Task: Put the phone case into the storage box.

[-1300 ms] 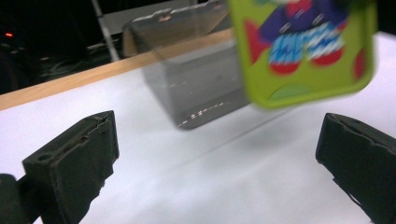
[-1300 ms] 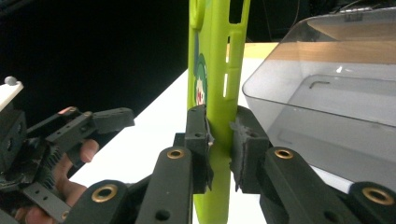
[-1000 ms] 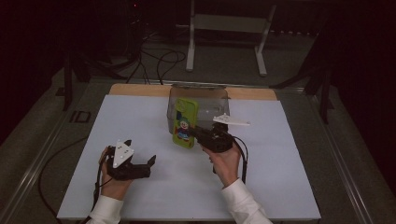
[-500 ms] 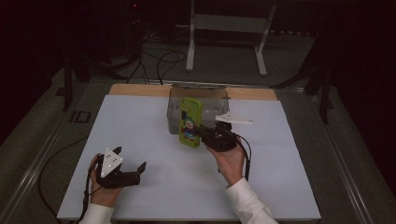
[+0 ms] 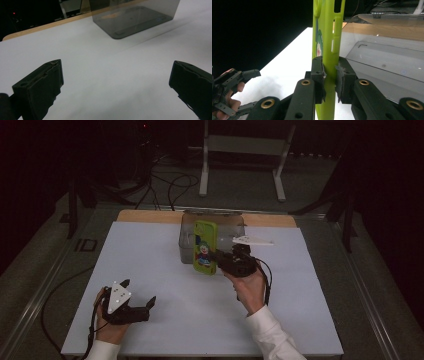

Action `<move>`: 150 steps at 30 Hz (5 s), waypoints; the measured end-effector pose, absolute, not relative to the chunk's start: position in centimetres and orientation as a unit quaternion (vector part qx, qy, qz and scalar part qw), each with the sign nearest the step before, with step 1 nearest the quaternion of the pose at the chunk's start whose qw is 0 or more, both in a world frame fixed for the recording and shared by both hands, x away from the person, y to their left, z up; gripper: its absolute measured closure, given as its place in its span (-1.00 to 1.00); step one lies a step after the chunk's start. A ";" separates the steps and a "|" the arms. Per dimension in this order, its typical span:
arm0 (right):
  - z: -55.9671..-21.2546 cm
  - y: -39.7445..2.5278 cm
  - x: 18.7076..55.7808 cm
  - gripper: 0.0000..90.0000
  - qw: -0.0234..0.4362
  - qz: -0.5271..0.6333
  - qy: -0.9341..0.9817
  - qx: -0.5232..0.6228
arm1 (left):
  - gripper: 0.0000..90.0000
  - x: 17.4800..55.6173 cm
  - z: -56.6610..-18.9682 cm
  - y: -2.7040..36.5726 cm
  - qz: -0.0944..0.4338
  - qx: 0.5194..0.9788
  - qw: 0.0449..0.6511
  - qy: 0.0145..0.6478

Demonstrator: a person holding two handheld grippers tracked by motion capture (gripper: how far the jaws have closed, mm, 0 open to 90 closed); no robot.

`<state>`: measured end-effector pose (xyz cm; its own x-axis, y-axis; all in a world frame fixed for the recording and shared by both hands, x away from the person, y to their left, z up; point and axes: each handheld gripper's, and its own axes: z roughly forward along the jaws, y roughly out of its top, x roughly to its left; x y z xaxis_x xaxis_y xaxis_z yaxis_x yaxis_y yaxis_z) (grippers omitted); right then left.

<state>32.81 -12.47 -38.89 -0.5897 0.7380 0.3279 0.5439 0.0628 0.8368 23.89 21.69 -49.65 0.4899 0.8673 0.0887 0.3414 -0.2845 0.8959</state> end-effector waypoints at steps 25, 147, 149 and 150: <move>-36.3 -12.7 35.3 0.74 0.083 0.478 0.743 0.462 | -1.00 24.1 -49.9 21.9 0.309 0.734 0.438 0.417; -35.4 -13.0 47.4 0.74 0.087 0.272 0.765 0.577 | -1.00 24.1 -49.9 22.0 0.310 0.732 0.442 0.415; -35.6 -13.1 47.5 0.74 0.090 0.265 0.765 0.580 | -1.00 24.1 -49.9 22.0 0.310 0.732 0.442 0.415; -35.8 -13.2 47.6 0.74 0.091 0.263 0.766 0.580 | -1.00 24.1 -49.9 22.0 0.310 0.732 0.443 0.415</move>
<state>47.61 -13.15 -35.77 -0.3112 0.9357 0.1661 0.8402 0.1892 0.5081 24.10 22.01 -49.91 0.4630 0.8822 0.0860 0.3337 -0.2634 0.9051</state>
